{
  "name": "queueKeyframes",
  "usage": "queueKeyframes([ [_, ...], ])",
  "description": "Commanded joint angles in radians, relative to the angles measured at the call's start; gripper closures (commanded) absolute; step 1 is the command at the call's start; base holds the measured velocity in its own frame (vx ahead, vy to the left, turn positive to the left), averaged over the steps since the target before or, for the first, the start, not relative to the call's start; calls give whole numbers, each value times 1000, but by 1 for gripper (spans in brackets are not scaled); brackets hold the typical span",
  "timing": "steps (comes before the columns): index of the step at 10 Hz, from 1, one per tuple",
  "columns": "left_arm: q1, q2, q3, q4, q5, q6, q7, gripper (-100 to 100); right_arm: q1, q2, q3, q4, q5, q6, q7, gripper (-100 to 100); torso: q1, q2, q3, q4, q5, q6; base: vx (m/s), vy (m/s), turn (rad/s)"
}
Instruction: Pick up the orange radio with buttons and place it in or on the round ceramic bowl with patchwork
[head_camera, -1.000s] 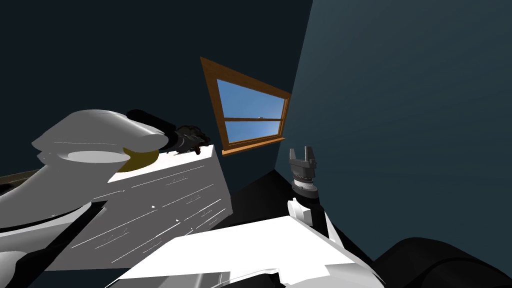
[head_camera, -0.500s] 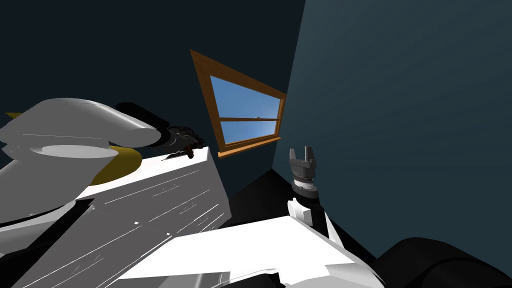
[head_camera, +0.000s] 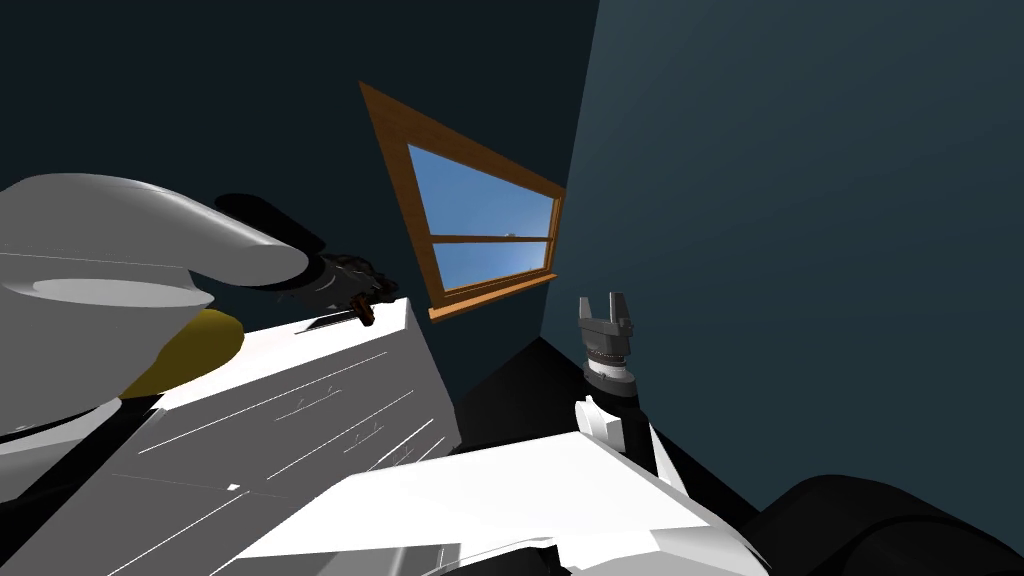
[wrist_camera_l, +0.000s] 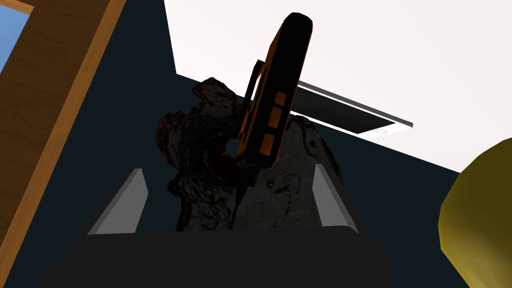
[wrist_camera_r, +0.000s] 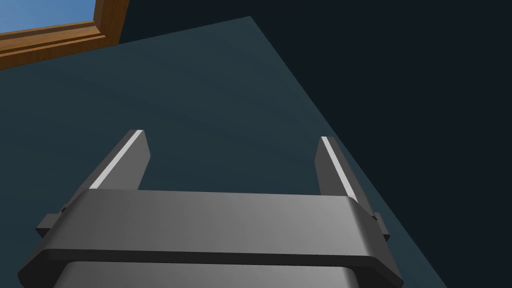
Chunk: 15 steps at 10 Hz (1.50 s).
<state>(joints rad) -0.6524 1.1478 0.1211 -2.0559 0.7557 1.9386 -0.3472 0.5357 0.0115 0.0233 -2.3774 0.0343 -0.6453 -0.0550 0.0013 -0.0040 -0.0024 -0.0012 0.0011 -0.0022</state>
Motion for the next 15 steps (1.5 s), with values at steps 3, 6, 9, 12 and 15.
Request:
queueKeyframes([
  [3,3,8,5,4,1,46,-6,-100,0,0,0,0,0,0,0,0,-1,1,1,0,0,0,16,15,-36],
  [6,26,-6,-13,20,-27,7,-11,-100,0,0,0,0,0,0,0,0,-2,2,1,0,0,0,10,17,-5],
  [9,24,-3,-7,15,-21,16,-10,100,0,0,0,0,0,0,0,0,-2,2,1,1,-1,0,2,4,-1],
  [12,24,-3,-7,14,-21,16,-12,100,0,0,0,0,0,0,0,0,-3,2,1,1,0,0,0,0,0],
  [15,16,1,-4,10,-13,27,-9,100,0,0,0,0,0,0,0,0,-4,3,2,1,-1,0,-7,-10,4],
])
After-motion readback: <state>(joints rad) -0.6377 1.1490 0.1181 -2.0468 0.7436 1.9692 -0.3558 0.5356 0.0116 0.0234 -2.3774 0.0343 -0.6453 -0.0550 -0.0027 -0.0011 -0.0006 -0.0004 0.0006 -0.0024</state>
